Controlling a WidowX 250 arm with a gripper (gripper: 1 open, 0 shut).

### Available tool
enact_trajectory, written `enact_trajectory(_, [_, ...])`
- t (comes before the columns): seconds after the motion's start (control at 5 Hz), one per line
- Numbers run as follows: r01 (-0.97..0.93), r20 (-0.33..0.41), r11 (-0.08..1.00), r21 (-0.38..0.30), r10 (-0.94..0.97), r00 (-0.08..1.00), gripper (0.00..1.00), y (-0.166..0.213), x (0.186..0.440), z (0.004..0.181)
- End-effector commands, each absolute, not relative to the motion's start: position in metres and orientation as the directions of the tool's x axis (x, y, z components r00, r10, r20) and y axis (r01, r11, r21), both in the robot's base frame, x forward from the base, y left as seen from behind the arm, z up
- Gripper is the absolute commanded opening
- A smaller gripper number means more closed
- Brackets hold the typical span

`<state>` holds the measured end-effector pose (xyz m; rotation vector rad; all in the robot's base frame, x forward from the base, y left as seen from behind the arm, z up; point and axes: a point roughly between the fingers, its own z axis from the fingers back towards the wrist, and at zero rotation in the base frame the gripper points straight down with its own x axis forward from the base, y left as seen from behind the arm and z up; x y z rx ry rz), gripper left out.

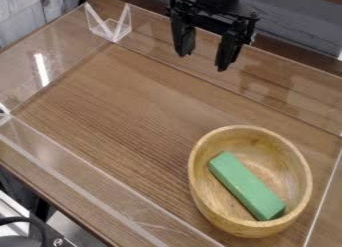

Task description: Remove the green block from inside the brown bowl and put it on the table

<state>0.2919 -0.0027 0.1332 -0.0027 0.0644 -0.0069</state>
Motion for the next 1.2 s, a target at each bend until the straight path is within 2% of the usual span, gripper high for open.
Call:
enact_trajectory(0.0, [-0.241, -0.082, 0.970, -0.020, 0.239, 0.968, 1.00, -0.020, 0.274, 0.127])
enact_trajectory(0.4, [-0.642, -0.091, 0.765, -0.055, 0.636, 0.766, 1.00, -0.065, 0.233, 0.112])
enact_trajectory(0.6, [-0.745, -0.093, 0.663, -0.076, 0.739, 0.667, 1.00, -0.085, 0.226, 0.102])
enact_trajectory(1.0, [-0.781, -0.114, 0.618, -0.092, 0.772, 0.625, 1.00, -0.099, 0.224, 0.076])
